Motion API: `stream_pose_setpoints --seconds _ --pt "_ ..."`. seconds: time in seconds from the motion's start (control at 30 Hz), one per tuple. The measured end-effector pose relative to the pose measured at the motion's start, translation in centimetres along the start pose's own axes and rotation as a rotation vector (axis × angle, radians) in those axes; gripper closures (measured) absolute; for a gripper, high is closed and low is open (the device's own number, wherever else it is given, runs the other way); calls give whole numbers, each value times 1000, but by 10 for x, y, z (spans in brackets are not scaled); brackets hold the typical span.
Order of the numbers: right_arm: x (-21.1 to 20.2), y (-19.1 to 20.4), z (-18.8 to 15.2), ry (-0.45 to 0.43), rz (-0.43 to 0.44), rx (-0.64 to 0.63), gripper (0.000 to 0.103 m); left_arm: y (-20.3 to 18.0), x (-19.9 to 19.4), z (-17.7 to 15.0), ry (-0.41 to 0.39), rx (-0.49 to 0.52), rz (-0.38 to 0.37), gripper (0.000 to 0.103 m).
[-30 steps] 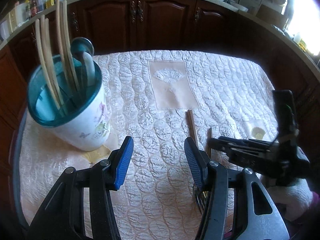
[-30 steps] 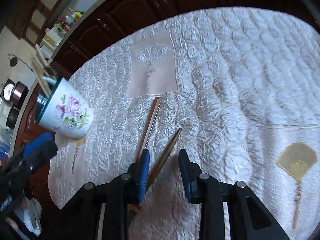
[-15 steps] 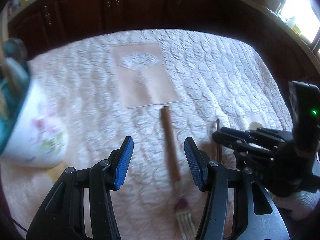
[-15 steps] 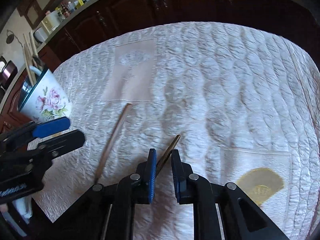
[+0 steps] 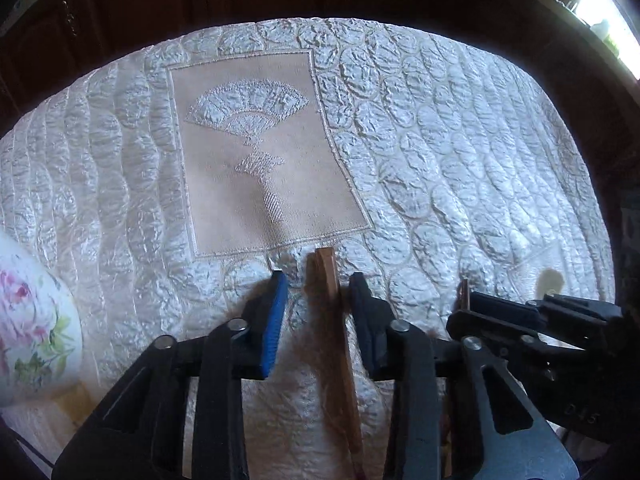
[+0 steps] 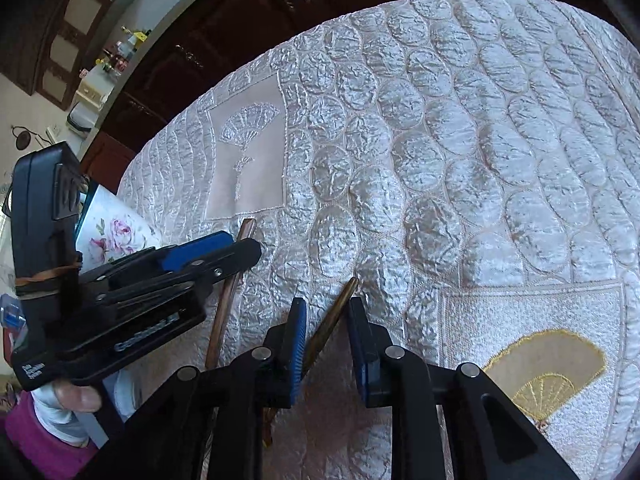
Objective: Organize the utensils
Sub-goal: 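Grasp the metal fork with the right gripper while the left gripper grasps a chopstick, then lift the fork and chopstick with both grippers and lower them into the cup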
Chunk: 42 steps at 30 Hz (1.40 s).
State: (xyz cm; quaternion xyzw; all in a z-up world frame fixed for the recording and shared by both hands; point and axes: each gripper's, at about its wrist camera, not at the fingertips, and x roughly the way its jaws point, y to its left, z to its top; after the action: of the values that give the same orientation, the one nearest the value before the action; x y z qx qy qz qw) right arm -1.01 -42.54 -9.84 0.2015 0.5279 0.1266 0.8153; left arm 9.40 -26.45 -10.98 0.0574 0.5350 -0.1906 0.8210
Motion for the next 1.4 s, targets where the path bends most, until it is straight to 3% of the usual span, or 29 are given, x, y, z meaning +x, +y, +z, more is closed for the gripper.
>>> stream_pose_setpoints --seconds 0.1,0.23,0.47,0.8,1.4 --pt "6 11 -1 -14 -34 -47 88 0 2 -1 -8 9 -6 91" --pt "1 25 -1 -47 -3 -60 91 10 -13 -12 -28 -11 -37 92" --pt "-31 53 1 -103 56 -124 96 34 -72 -25 -126 -58 -81 93" --pt "-58 99 -15 -136 52 -253 97 54 -147 -60 -237 -69 -131 92" --pt "-88 162 -6 -220 76 -374 97 86 -224 -89 -359 -105 -78 94"
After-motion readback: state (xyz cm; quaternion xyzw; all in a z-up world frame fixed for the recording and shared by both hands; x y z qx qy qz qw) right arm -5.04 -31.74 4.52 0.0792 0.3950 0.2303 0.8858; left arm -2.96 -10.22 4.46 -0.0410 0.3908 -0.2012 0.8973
